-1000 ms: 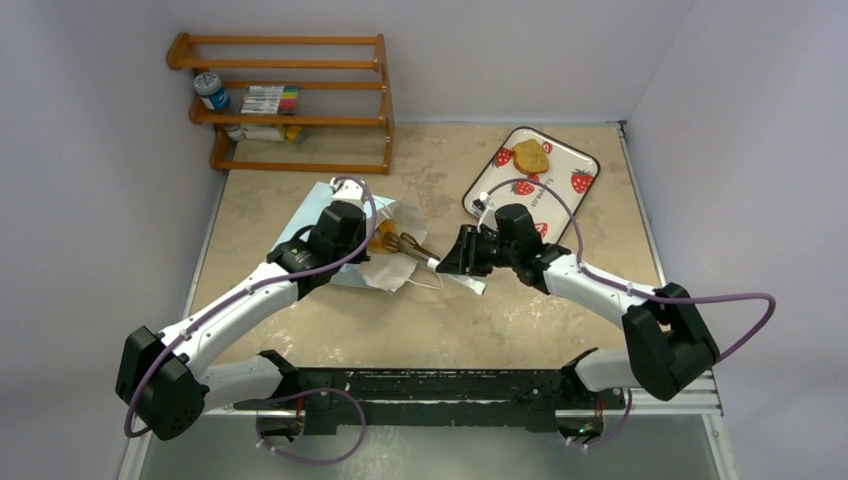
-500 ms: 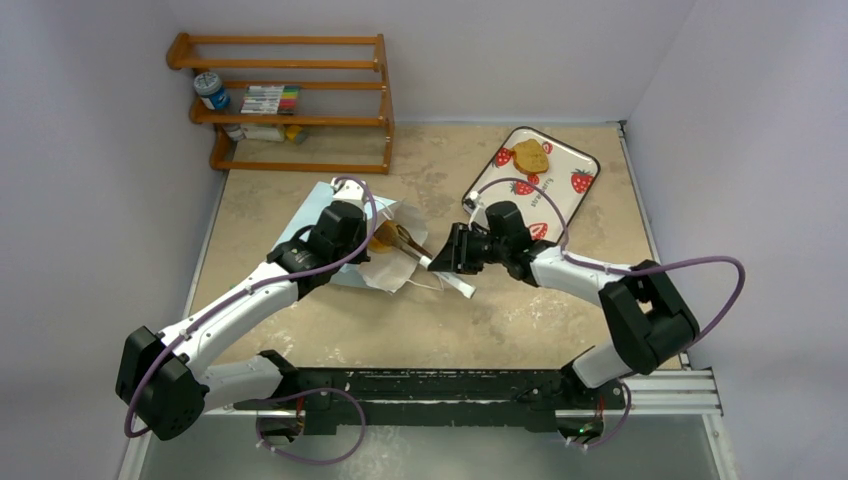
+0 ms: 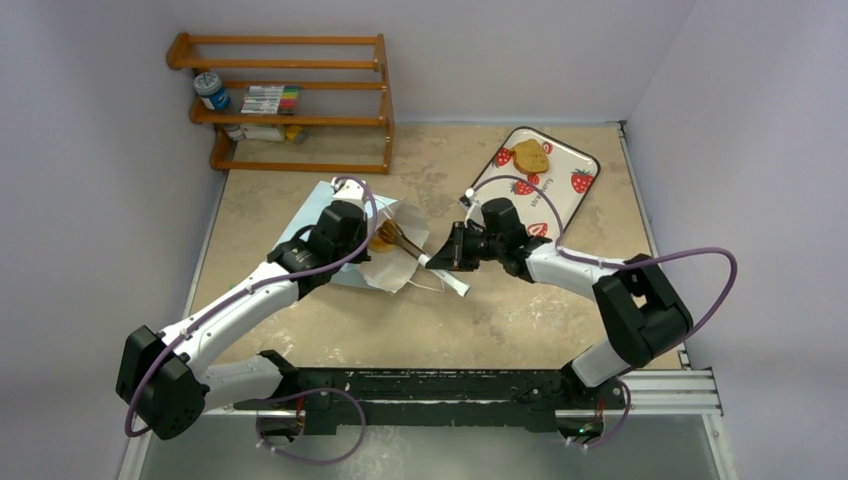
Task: Take the fake bread out of the paper bag
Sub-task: Take out the fake bread from the paper bag.
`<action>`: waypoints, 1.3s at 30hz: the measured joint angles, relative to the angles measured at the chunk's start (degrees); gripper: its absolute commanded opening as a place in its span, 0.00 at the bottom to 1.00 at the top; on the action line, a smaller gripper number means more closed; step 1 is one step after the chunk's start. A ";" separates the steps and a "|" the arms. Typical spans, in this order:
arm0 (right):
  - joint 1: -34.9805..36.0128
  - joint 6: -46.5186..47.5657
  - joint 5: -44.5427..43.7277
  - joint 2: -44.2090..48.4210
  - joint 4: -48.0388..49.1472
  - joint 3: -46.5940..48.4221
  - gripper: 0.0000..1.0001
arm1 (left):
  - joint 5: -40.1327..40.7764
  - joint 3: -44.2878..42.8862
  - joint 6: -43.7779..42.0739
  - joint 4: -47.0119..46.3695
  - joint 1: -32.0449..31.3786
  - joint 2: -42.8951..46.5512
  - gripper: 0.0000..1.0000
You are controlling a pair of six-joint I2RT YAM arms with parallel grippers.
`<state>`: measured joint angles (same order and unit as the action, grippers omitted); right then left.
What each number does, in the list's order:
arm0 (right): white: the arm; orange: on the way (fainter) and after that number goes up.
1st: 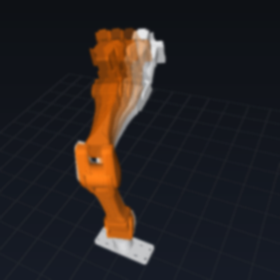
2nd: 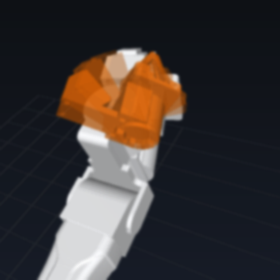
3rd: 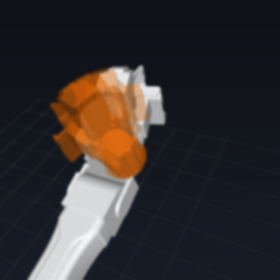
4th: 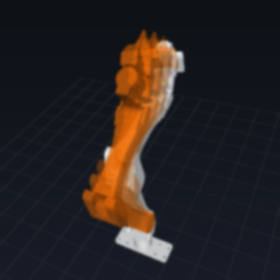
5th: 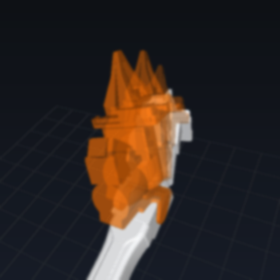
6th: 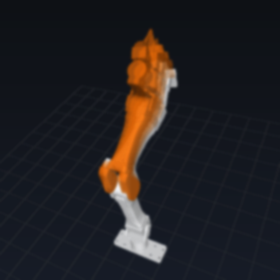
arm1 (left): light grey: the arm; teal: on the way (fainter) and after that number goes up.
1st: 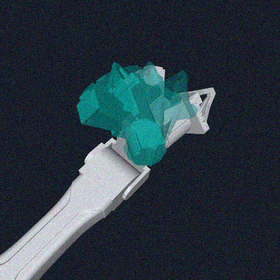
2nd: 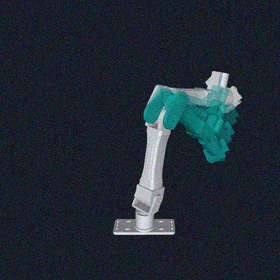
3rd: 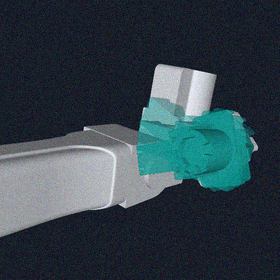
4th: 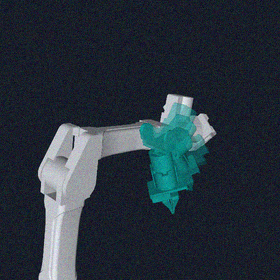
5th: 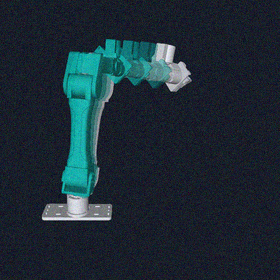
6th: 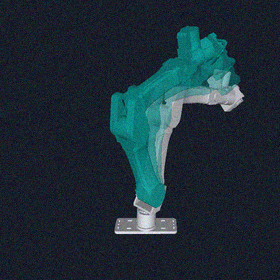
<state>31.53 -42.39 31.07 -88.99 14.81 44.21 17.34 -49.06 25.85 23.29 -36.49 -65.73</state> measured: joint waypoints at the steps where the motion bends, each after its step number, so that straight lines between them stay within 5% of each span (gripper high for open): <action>1: 0.07 0.00 -0.04 0.31 -0.39 0.00 0.00 | 0.22 0.00 0.04 -0.11 0.00 -0.07 0.00; 19: 0.24 -0.04 -3.32 16.24 -8.55 -1.99 0.00 | 10.01 0.00 6.01 -2.64 -0.02 -5.07 0.00; 31: 0.28 -0.50 -15.65 31.74 -19.45 -4.02 0.00 | 14.75 -0.15 9.20 -3.08 0.00 -7.41 0.00; 39: 0.28 -1.79 -20.52 33.07 -24.44 -3.76 0.00 | 16.06 -1.22 9.05 -2.58 0.00 -7.48 0.00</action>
<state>31.81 -44.18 10.55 -55.92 -9.63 40.45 33.41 -50.28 34.89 20.71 -36.49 -73.21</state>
